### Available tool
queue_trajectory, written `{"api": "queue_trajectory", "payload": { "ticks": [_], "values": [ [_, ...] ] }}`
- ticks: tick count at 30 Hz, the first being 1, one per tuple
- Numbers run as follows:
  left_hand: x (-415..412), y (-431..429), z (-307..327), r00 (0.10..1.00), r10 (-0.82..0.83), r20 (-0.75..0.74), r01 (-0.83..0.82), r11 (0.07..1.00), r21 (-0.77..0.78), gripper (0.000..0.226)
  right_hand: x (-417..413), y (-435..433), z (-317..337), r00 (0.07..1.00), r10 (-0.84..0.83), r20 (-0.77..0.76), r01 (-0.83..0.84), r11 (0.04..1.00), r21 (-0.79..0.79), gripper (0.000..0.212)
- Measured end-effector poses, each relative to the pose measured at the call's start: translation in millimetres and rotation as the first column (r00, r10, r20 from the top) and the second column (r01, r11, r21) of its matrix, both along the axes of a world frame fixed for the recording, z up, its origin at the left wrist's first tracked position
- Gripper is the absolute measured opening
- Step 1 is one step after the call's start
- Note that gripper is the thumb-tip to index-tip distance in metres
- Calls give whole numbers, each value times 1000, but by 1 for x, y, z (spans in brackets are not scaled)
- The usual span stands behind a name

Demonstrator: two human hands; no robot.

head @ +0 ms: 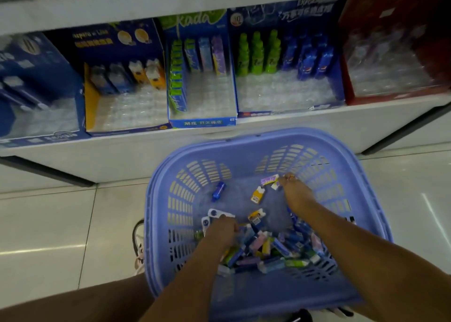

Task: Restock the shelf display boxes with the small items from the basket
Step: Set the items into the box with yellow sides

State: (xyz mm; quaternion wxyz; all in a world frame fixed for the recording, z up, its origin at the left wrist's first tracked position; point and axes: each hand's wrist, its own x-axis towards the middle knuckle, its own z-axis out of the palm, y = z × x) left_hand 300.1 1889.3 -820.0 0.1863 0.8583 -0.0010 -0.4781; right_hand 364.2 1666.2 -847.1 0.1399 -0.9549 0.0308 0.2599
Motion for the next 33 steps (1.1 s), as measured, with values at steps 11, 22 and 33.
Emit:
{"api": "queue_trajectory", "payload": {
  "ticks": [11,22,33],
  "values": [
    [10,7,-3,857,513,46,-475,822,-314,23,17,-7,-9,972,189,-137,-214,956,-201,46],
    [44,12,69,705,673,-225,-668,523,-529,32,25,22,107,984,43,-174,83,754,652,27],
    [63,17,159,743,668,-26,-389,401,-830,18,14,54,216,989,-149,-8,72,428,901,19]
  ]
}}
